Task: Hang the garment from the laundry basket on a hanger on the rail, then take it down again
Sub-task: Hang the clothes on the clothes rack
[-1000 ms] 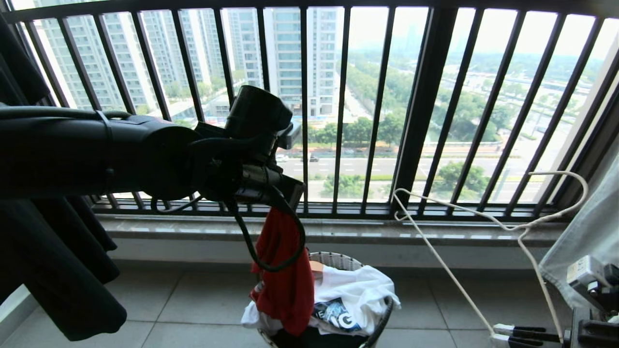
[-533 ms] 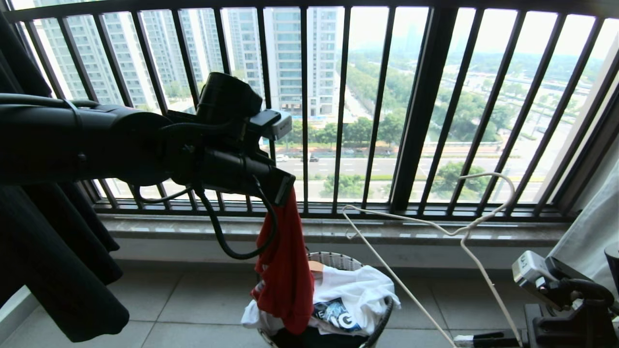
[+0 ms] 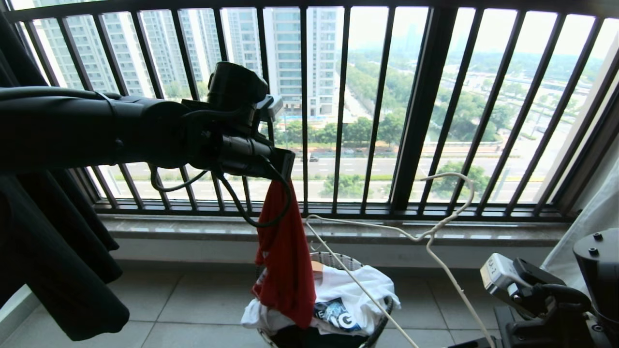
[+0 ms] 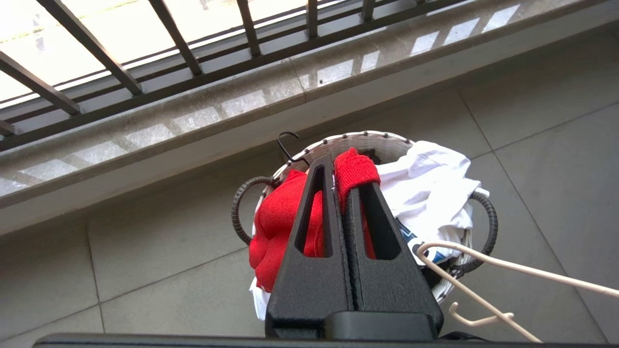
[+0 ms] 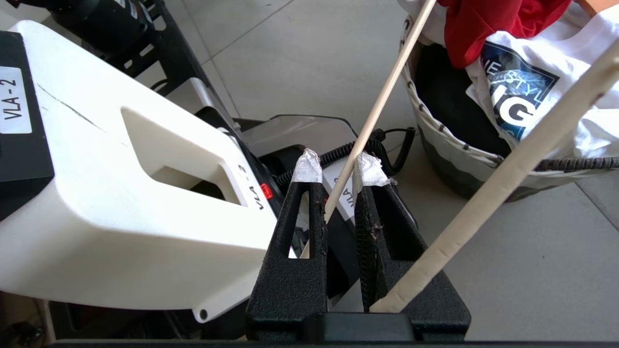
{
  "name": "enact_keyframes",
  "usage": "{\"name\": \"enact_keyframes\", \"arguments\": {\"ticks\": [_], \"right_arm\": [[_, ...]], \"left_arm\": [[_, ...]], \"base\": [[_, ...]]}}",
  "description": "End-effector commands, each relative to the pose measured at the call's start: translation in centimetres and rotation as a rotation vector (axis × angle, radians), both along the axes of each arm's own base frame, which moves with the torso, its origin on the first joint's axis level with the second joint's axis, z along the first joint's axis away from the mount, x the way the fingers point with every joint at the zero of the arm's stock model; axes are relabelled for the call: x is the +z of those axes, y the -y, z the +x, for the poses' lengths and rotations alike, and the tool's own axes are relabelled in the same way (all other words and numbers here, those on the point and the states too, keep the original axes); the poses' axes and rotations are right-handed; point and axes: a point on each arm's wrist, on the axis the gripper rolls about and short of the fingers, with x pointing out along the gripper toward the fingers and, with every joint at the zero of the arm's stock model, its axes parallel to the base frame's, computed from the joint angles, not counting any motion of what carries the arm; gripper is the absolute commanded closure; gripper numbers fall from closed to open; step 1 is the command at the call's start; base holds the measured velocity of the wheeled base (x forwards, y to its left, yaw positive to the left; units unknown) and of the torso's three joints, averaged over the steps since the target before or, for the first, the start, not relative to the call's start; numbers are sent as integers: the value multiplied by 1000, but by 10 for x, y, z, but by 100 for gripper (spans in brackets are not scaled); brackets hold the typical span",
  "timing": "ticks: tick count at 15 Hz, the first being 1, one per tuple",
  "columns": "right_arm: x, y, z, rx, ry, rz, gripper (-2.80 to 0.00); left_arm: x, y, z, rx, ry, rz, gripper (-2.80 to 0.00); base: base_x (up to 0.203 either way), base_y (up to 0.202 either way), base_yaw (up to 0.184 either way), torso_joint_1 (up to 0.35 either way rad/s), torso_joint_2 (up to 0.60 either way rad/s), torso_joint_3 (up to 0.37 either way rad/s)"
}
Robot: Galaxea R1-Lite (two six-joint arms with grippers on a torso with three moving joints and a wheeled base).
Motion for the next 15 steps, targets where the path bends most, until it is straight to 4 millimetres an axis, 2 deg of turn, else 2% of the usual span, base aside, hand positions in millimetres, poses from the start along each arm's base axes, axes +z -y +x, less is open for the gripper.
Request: {"name": "enact_keyframes", "arguments": {"ticks": [1,7,12,15], "right_arm": [[1,-9,3,24,-16,4,0],[12,-26,19,30,-20,23,0],[11,-28,20,35,-26,16,0],[13,-31,10,76,-20,20,0]], "left_arm": [[3,2,4,26,0,-38,0],[60,-9,-18,107,165,-326,0],[77,-8,-25,172,206,-402,0],[91,-8,-25,249,264,-469,0]], "base": [[0,0,0,0,0,0],[0,0,0,0,0,0],[0,0,0,0,0,0],[0,0,0,0,0,0]]}}
